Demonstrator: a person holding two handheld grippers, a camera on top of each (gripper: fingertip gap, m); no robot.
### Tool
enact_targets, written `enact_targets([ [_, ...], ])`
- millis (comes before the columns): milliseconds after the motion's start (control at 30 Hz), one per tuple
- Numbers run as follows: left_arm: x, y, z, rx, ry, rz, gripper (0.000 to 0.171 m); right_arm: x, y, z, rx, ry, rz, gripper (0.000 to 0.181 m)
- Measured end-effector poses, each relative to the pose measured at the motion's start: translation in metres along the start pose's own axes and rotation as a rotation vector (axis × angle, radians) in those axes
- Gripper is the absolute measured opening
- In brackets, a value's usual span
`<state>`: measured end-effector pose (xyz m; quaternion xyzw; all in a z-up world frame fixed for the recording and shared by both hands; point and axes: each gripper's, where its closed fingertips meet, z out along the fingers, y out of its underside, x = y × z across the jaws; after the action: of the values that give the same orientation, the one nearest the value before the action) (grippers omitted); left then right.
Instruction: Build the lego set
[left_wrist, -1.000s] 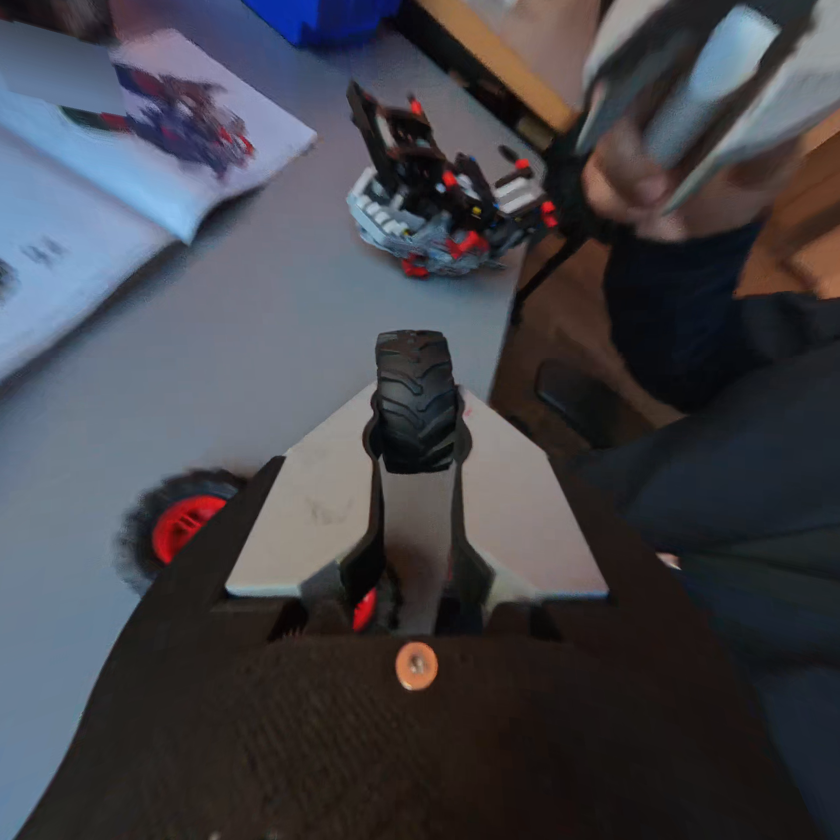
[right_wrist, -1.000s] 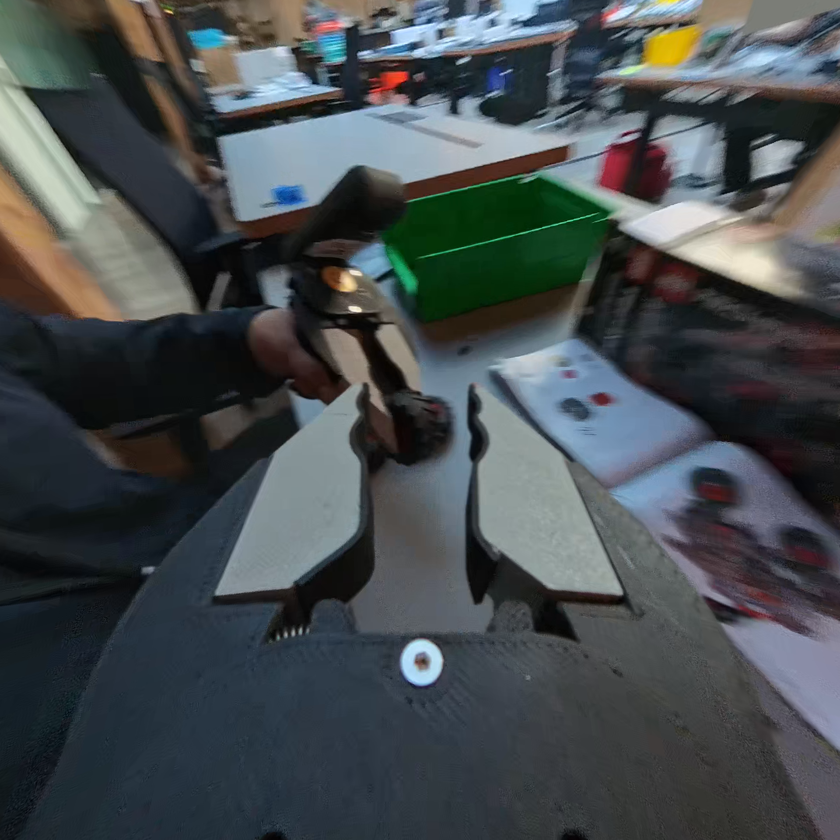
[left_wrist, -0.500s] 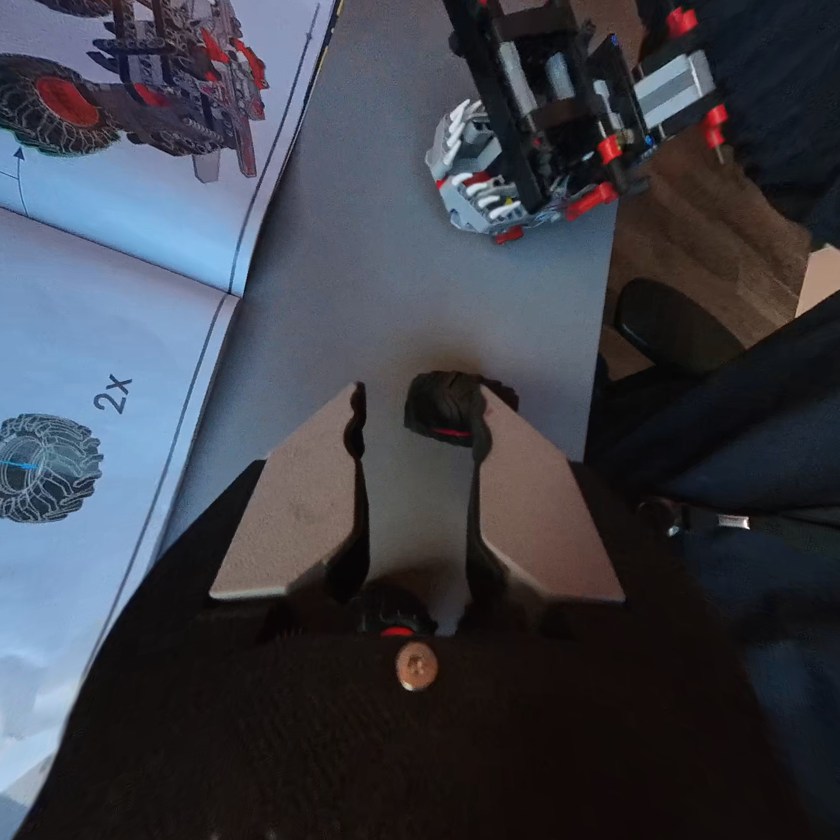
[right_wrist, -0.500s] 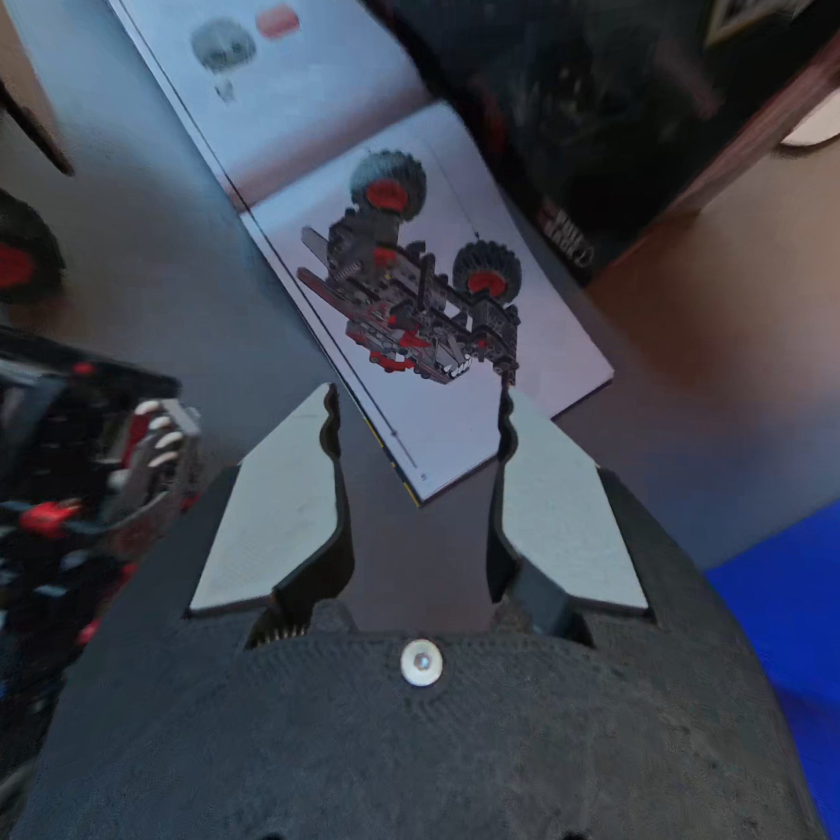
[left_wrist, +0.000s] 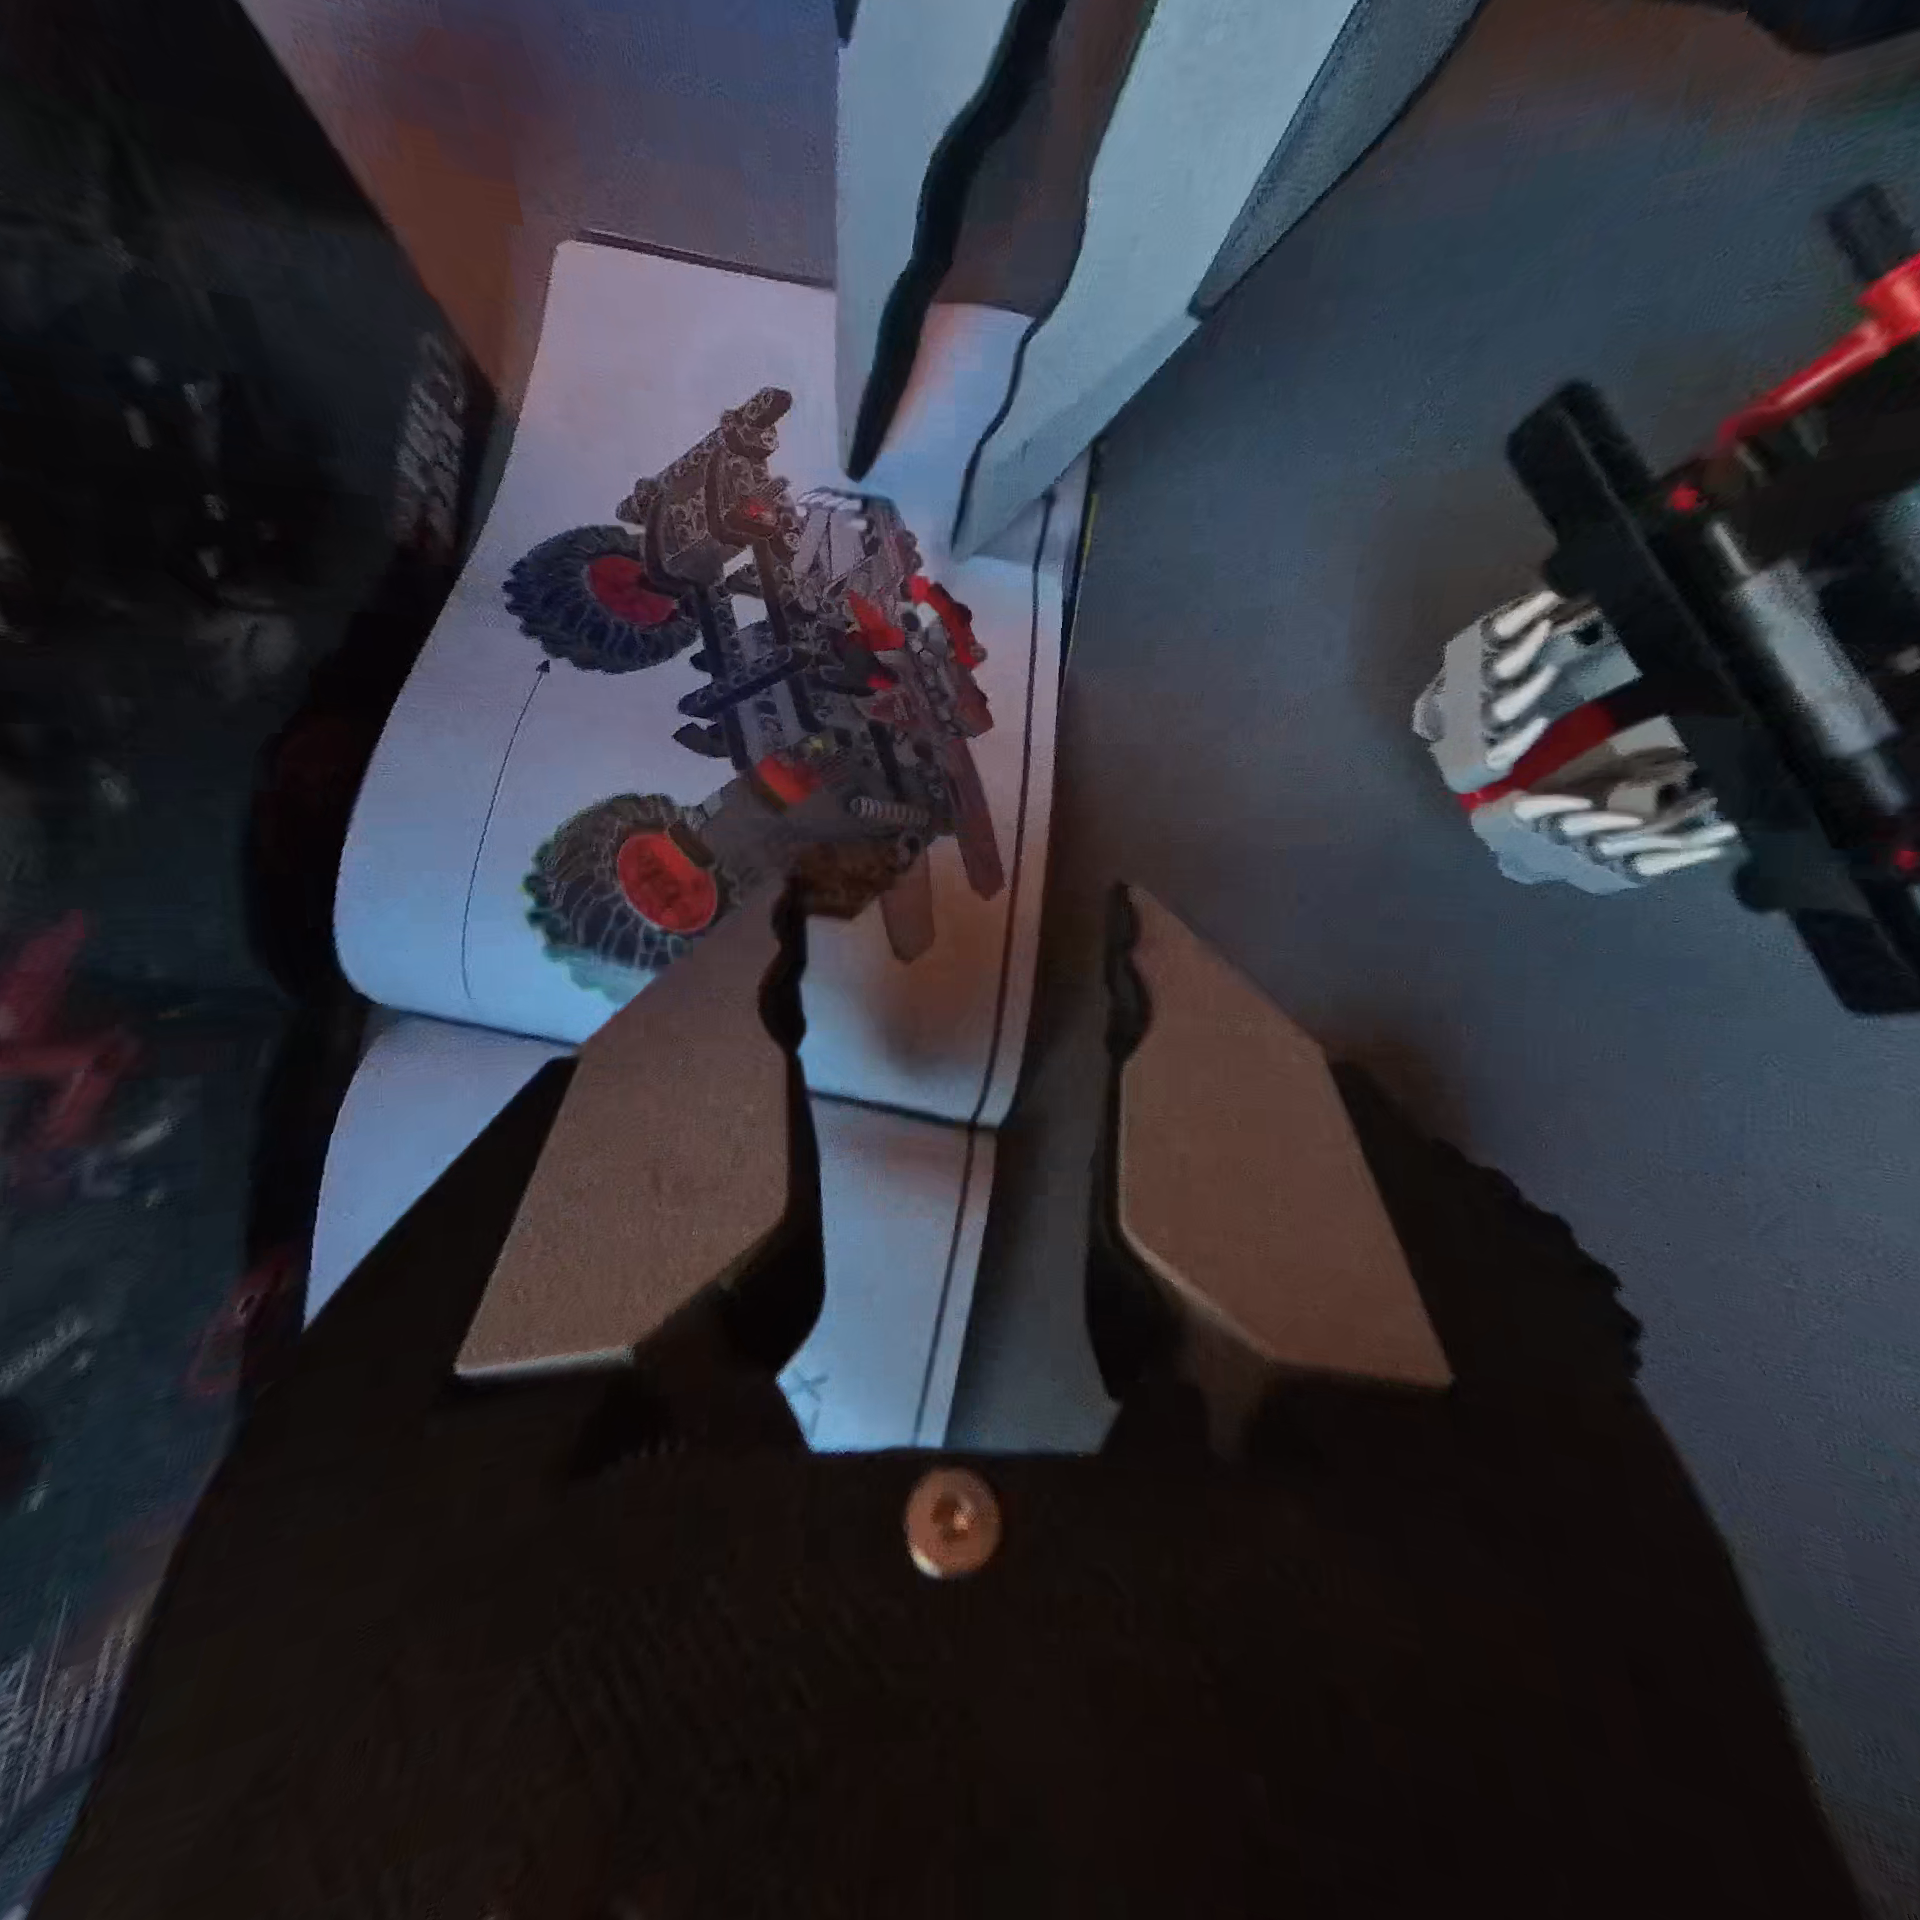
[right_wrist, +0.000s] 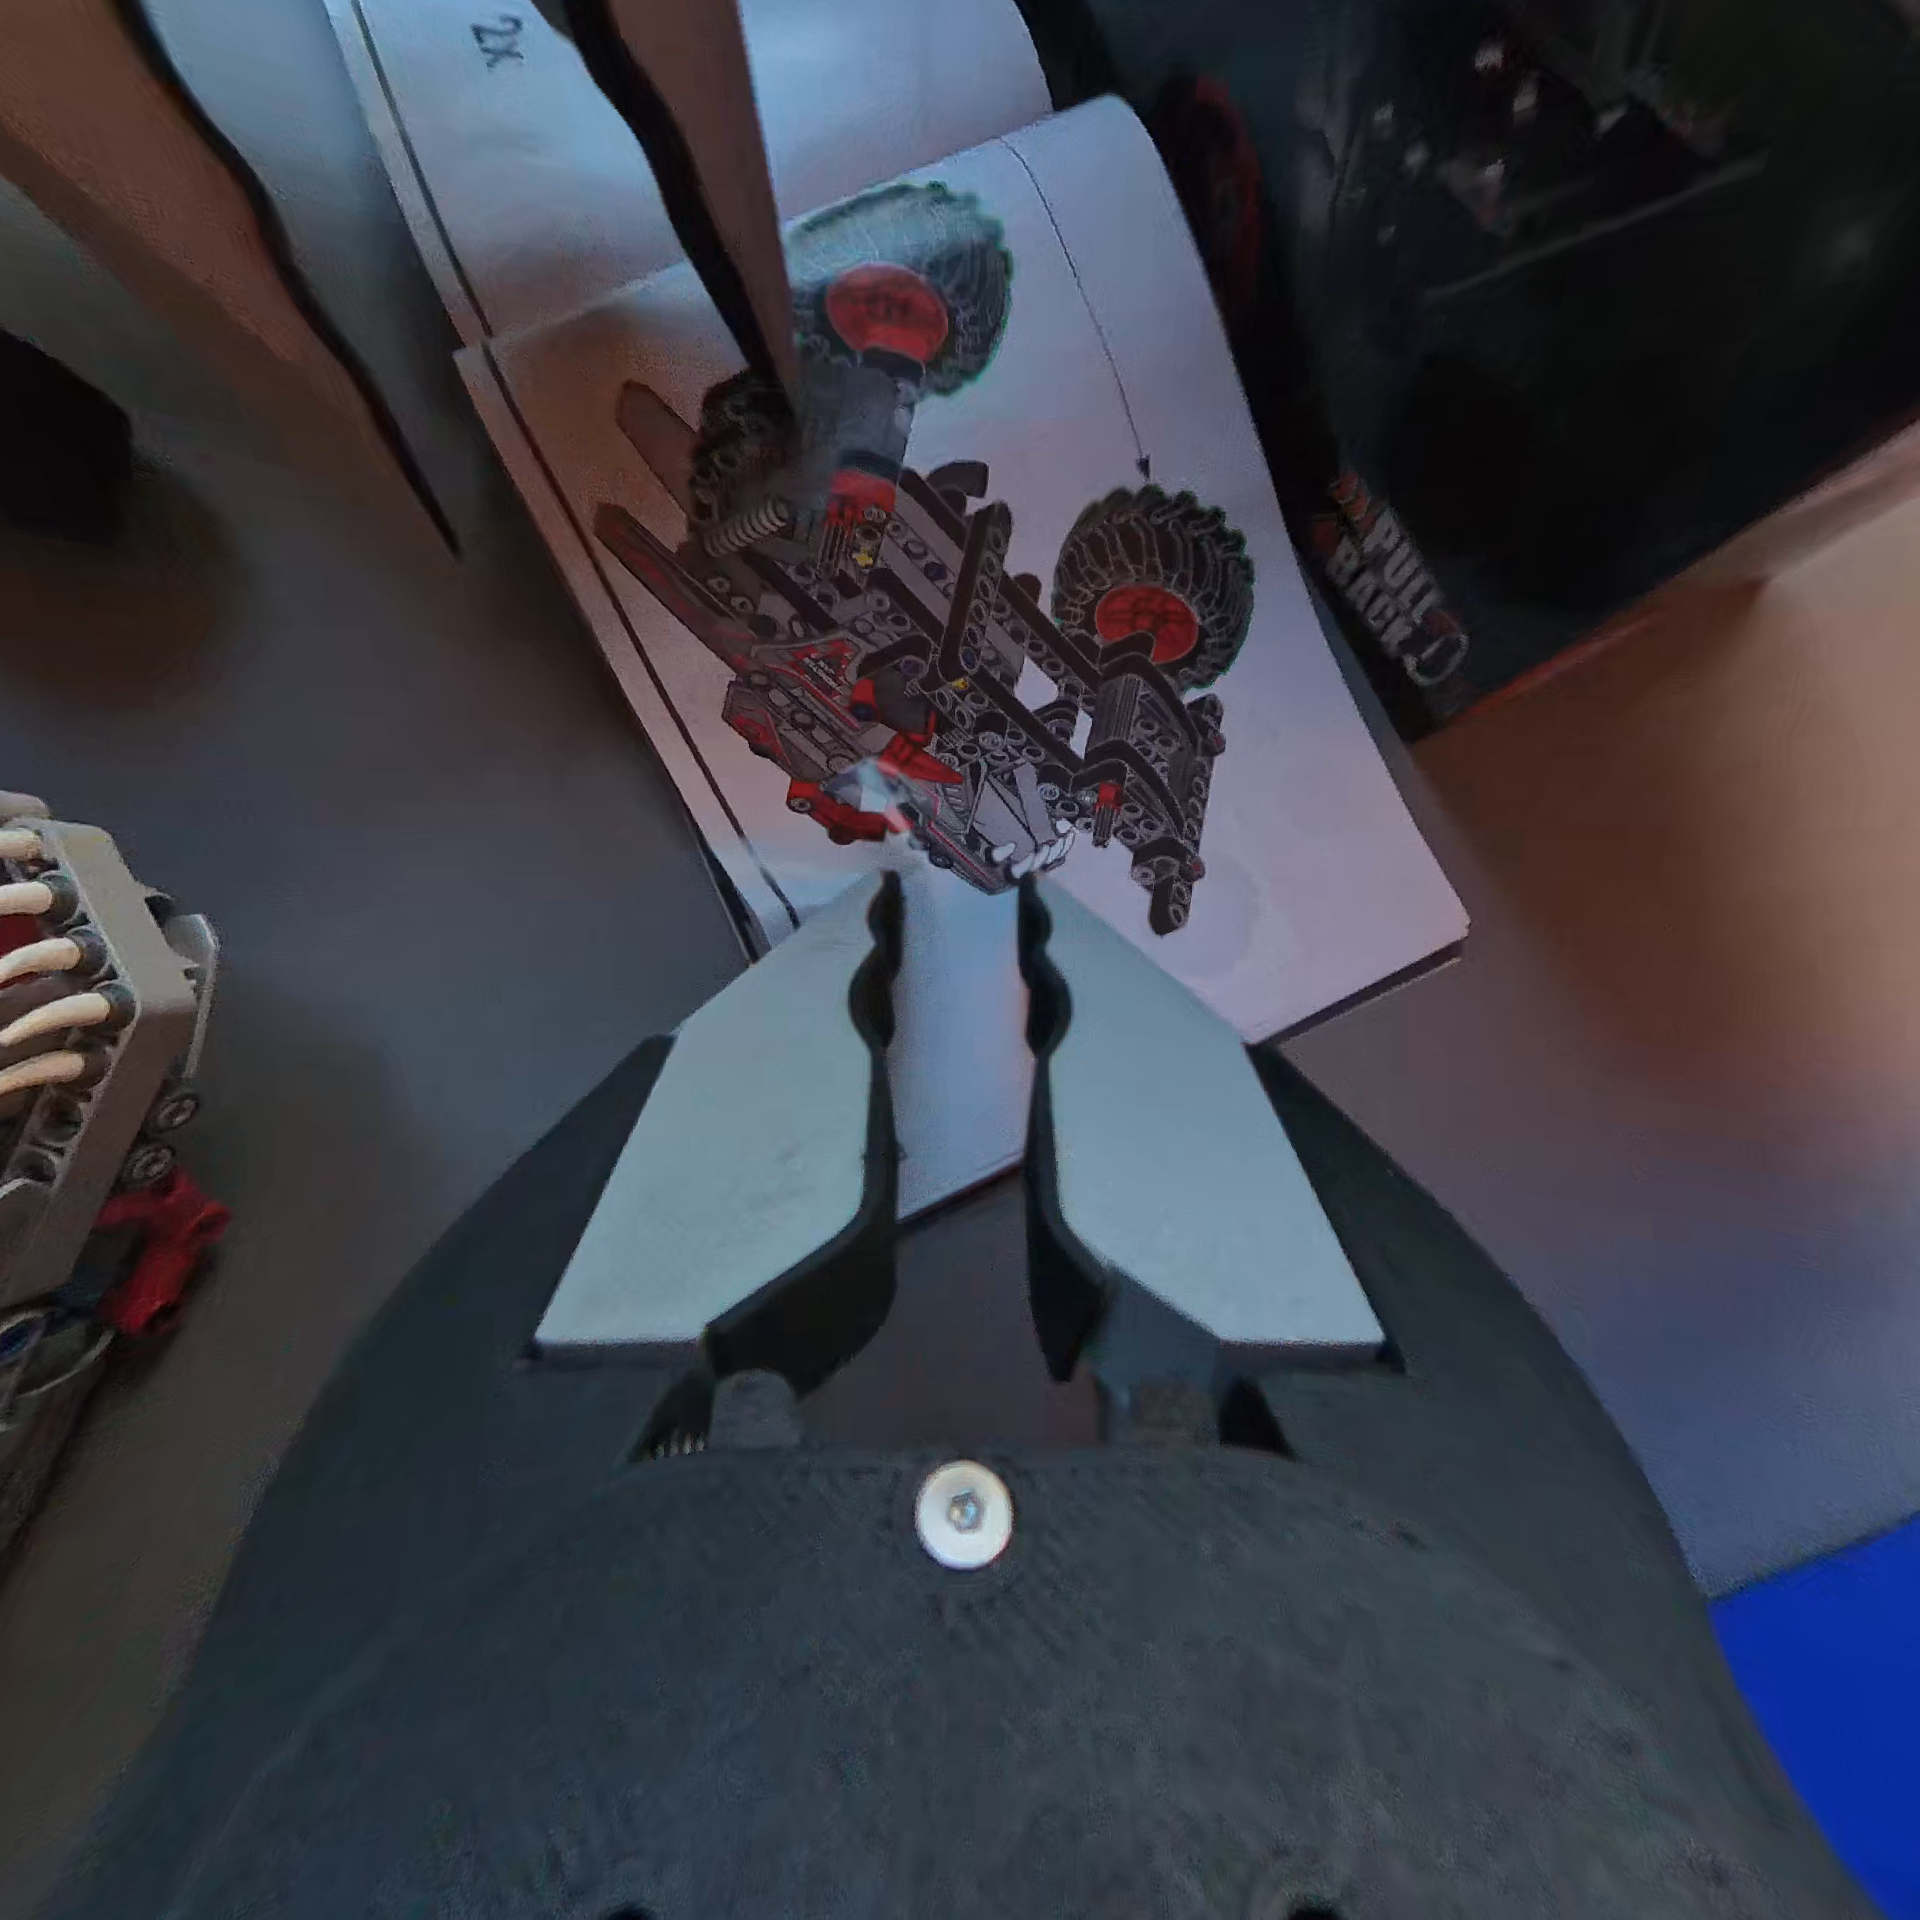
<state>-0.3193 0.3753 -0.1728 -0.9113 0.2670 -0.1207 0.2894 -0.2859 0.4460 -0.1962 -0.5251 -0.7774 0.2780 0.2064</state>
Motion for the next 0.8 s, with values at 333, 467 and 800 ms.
enact_targets([
  [333,-0.008,-0.005,0.033,-0.063,-0.075,0.062,0.038,0.009,-0.002,0.004,0.048,-0.047,0.087,0.000],
  [467,-0.011,-0.003,0.032,-0.025,-0.025,-0.013,0.024,0.005,0.000,-0.007,-0.003,-0.041,0.035,0.078],
  [800,-0.011,-0.003,0.030,0.017,-0.008,-0.034,0.025,-0.002,0.009,-0.004,-0.032,-0.069,-0.079,0.036],
])
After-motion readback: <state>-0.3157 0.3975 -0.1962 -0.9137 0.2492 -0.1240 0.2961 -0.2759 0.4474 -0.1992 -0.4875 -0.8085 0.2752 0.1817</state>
